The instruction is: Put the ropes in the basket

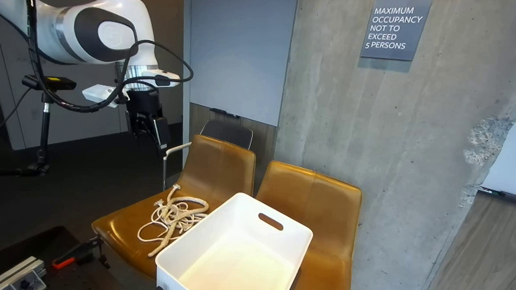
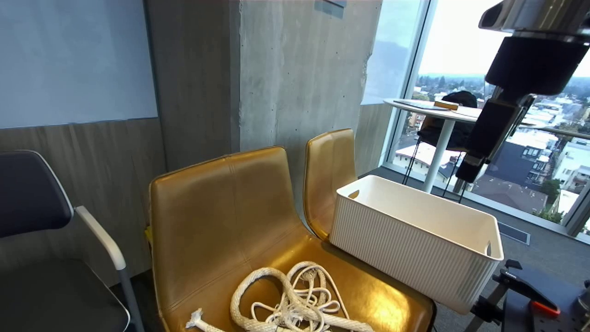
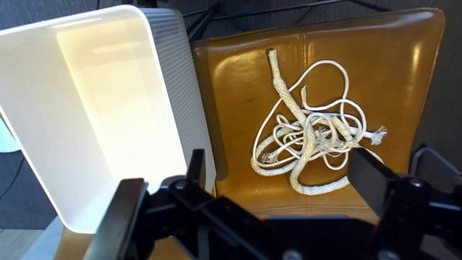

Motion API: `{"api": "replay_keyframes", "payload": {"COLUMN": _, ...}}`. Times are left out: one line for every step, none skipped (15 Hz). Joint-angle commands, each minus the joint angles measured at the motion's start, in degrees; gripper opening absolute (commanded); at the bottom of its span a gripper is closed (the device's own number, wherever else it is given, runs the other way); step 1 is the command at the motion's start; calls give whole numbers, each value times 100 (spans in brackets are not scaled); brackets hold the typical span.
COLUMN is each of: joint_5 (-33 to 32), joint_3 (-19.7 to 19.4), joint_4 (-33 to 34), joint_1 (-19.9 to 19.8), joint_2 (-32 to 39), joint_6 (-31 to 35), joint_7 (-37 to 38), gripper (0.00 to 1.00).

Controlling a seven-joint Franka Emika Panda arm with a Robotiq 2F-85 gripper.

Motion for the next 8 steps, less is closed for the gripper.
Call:
{"api": "replay_keyframes", "payload": {"joint_5": -339, "joint_3": 159, "joint_4": 512, "joint_1": 182, "joint_2": 832, "joint_6": 563, "joint_7": 61, "gripper": 100}}
{"api": "replay_keyframes", "payload": {"joint_5": -499, "joint_3": 209, "joint_4": 676, "joint_1": 239, "joint_2": 1125, "joint_6": 735, "joint_7": 127, "gripper": 100}}
{"api": "replay_keyframes", "payload": {"joint_5": -606, "joint_3": 213, "joint_4": 828, "joint_1": 297, "joint_2": 1326, "joint_6": 830, "joint_7": 130, "gripper": 100}}
{"api": "replay_keyframes", "payload": {"joint_5": -766, "joint_3": 218, "joint_4": 1039, "joint_1": 371, "joint_2": 1643, "joint_6": 953, "joint_7": 175, "gripper": 100}}
{"api": "replay_keyframes", "payload": {"joint_5": -880, "joint_3": 195, "joint_4": 1242, "joint_1": 448, "joint_2": 1925, "joint_6": 1036, "joint_7": 176, "gripper": 100}}
{"api": "replay_keyframes", "payload": {"joint_5": -989, "joint_3": 152, "joint_4": 1477, "joint_1": 533, "joint_2": 2218, "joint_6": 1099, "joint_7": 171, "gripper": 100}}
{"api": "replay_keyframes", "payload": {"joint_5": -1074, "joint_3": 103, "joint_4": 1711, "joint_1": 621, "joint_2": 2507, "joint_6": 1139, "joint_7": 154, "gripper": 100}}
{"api": "replay_keyframes", "payload": {"joint_5": -1142, "joint_3": 48, "joint_4": 1994, "joint_1": 708, "joint_2": 2831, "joint_6": 1159, "joint_7": 124, "gripper": 100}}
